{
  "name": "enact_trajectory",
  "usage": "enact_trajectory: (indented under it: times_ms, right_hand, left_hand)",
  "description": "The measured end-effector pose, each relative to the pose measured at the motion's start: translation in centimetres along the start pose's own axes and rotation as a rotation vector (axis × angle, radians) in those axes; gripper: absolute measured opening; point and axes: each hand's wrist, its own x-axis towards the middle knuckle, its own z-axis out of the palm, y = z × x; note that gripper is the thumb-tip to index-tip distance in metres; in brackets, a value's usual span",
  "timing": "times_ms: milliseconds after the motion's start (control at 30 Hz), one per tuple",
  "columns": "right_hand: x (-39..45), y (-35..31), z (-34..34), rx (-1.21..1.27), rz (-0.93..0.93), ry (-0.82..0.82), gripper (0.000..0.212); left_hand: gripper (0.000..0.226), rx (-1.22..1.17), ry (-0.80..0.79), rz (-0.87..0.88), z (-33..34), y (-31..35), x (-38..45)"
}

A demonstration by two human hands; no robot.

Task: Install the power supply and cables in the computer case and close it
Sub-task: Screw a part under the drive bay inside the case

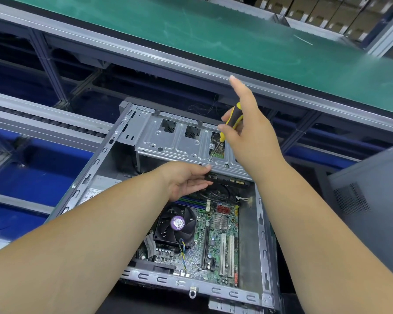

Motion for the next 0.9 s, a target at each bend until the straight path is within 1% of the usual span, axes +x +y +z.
enact_trajectory:
  times_ms: [33, 100, 200, 333, 400, 433, 467, 533, 633, 700, 767, 800, 900]
  right_hand:
    - [-0.02, -0.03, 0.09, -0.035, 0.010, 0.025, 0.082]
    - [-0.15, -0.08, 0.28, -0.097, 0.017, 0.059, 0.075]
    - [-0.49, -0.01, 0.40, -0.046, -0.020, 0.044, 0.064]
    - [-0.34, 0.05, 0.20, 0.123, 0.018, -0.010, 0.078]
    - [-0.31, 0.02, 0.21, 0.105, 0.003, 0.016, 0.084]
    - [-0.29, 0.01, 0.30, 0.098, -0.002, 0.027, 0.084]
    - [-0.27, 0.00, 0.42, 0.102, -0.001, 0.038, 0.080]
    - [-0.18, -0.01, 0.66, 0.116, 0.004, 0.061, 0.065]
    - [0.23, -0.07, 0.76, 0.052, 0.009, 0.106, 0.045]
    - [0.48, -0.11, 0.66, 0.017, 0.024, 0.118, 0.037]
    - [0.47, -0.17, 0.46, -0.024, 0.022, 0.081, 0.033]
    - [0.36, -0.26, 0.34, -0.013, 0.015, 0.034, 0.033]
    - [-0.17, -0.68, -0.22, 0.153, 0.023, -0.121, 0.045]
  left_hand:
    - [0.010, -0.002, -0.001, -0.002, 0.00, 0.01, 0.00]
    - [0.009, -0.003, -0.002, -0.003, -0.03, 0.01, 0.00]
    - [0.010, 0.000, 0.001, -0.003, -0.05, -0.02, 0.05]
    - [0.011, 0.000, 0.003, -0.004, -0.07, -0.01, 0.12]
    - [0.011, 0.002, 0.003, -0.006, -0.06, 0.00, 0.10]
    - [0.012, 0.002, 0.004, -0.006, -0.06, 0.00, 0.10]
    - [0.012, 0.002, 0.004, -0.006, -0.06, -0.01, 0.08]
    - [0.011, -0.002, 0.006, -0.005, -0.04, -0.03, 0.03]
    - [0.011, -0.006, 0.012, -0.001, -0.01, -0.01, 0.01]
    - [0.012, -0.010, 0.014, -0.003, -0.03, 0.00, -0.03]
    - [0.013, -0.009, 0.013, -0.004, -0.04, -0.02, -0.02]
    - [0.014, -0.007, 0.011, -0.003, -0.03, -0.03, -0.01]
    - [0.014, 0.001, 0.005, 0.000, -0.04, -0.05, 0.04]
